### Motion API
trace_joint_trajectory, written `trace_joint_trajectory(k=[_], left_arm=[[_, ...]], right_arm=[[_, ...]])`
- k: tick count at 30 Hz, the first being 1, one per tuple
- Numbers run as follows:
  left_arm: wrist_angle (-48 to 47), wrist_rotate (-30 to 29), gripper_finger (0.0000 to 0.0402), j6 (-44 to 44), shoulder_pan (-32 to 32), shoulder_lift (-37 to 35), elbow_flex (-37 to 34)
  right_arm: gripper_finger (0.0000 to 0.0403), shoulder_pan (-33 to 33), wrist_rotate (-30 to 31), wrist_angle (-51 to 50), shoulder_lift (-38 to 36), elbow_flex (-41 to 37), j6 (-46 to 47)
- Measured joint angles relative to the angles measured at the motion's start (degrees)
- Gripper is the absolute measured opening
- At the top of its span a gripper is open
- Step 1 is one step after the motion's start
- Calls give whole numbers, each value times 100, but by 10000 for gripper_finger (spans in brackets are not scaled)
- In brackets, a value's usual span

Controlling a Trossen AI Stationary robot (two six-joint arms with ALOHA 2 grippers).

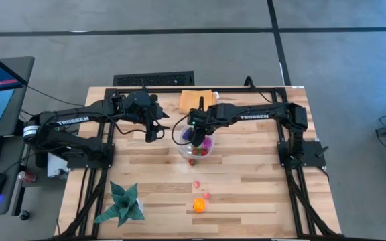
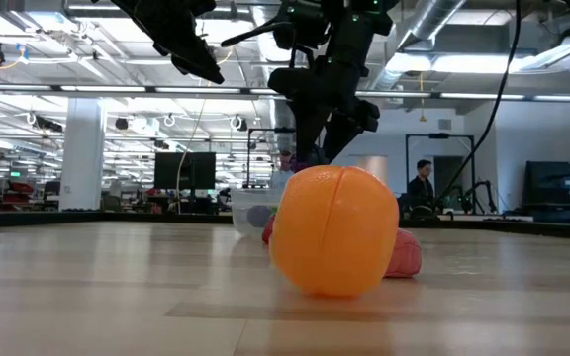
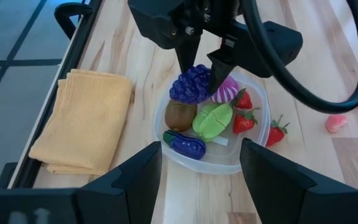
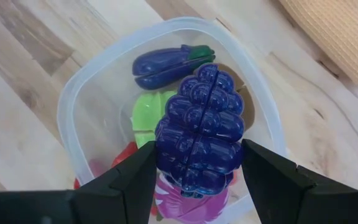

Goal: Pick and placing Produce into tupperware
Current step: Put the violet grapes into the transparent container

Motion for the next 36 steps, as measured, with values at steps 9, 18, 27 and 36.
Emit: trace_joint_trajectory(k=[9,18,27,36], left_arm=[[0,2,208,-24,0,0,0],[-272,-98,208,23,0,0,0],[-647,-43,208,295,234,-480,-509],[-302,-124,208,6,481,-2177,-1352]], right_arm=[[240,0,0,-4,0,0,-37],[240,-39,48,-86,0,-282,97],[240,26,2,2,0,-374,157],[240,22,2,47,0,-374,61]])
